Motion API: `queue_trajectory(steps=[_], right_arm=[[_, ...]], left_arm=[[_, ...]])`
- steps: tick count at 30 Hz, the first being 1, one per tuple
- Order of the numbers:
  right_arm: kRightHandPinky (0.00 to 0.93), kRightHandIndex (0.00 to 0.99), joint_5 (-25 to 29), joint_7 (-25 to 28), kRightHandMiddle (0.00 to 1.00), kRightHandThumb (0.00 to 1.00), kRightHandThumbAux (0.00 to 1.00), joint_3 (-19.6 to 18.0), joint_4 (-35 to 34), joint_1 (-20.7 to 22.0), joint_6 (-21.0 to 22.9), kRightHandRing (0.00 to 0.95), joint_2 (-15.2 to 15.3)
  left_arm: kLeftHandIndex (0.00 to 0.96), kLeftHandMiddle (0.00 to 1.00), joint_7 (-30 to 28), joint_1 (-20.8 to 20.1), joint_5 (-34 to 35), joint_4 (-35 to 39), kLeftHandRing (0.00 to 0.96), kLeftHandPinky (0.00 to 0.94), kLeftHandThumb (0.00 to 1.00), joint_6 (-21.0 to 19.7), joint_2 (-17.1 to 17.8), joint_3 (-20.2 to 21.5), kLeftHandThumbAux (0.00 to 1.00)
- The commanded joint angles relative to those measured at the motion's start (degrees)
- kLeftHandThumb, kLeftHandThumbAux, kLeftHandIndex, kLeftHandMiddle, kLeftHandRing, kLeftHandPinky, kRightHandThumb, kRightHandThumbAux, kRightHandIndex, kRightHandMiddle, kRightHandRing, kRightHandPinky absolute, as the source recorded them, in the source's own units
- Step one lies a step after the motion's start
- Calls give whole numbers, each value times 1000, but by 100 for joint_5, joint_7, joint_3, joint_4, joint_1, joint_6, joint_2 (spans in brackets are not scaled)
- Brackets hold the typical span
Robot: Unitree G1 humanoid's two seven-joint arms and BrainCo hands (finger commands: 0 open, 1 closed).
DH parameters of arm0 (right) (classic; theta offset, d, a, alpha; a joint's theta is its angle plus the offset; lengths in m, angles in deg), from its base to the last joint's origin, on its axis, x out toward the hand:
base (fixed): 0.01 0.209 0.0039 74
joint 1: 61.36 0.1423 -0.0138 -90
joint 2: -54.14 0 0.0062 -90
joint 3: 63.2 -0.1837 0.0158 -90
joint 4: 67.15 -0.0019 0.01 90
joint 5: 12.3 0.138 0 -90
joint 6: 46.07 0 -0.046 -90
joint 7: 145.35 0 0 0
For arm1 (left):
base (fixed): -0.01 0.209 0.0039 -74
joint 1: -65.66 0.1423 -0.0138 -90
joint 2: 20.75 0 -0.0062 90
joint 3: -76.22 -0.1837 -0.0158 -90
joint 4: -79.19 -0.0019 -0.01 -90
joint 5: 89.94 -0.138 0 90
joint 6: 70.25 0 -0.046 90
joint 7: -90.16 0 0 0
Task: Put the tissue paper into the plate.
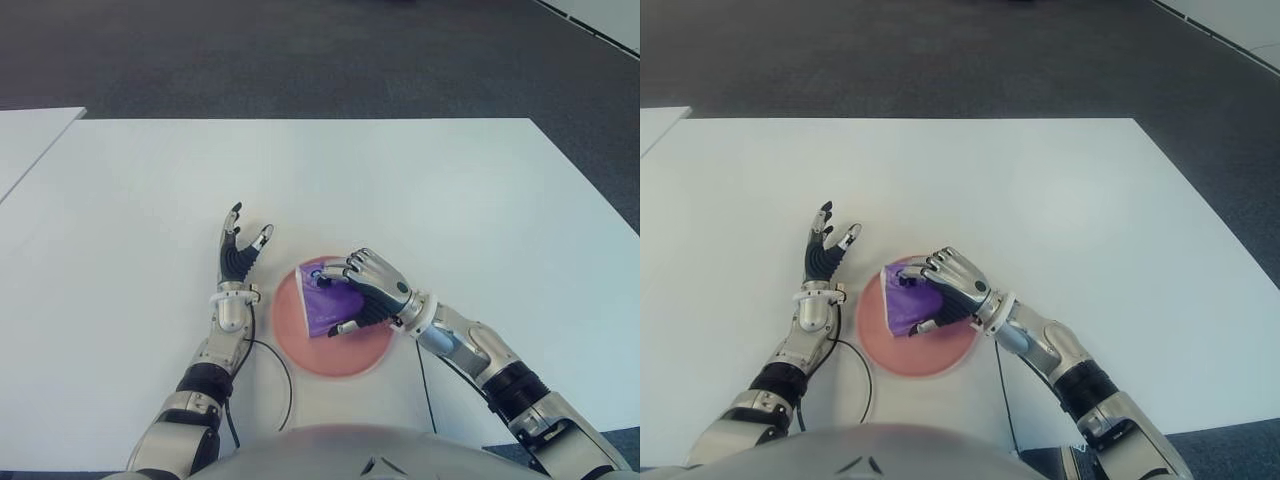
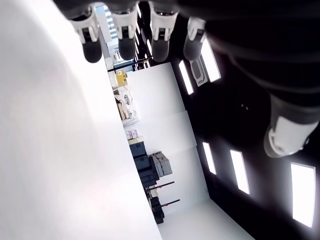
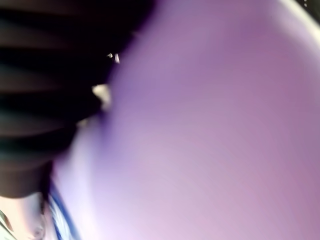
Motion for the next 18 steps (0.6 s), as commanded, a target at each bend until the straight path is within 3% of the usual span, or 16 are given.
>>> queue_trajectory(steps=[1, 9, 18], right_arm=[[623, 418, 757, 930, 611, 739, 698, -185, -406, 143, 59, 641, 125], [549, 420, 1531, 1603, 624, 682, 717, -680, -954, 75, 225, 594, 64], [575, 421, 2301, 1684, 619, 684, 716, -1152, -805, 472, 470, 579, -650]], left_arm=[[0, 0, -56, 401, -11, -519, 0, 0, 30, -56, -45, -43, 481], [0, 0, -59, 351, 34, -628, 0, 0, 41, -38, -47, -8, 498], [0, 0, -68, 276, 31, -725, 0, 0, 41, -53, -7, 0, 522]])
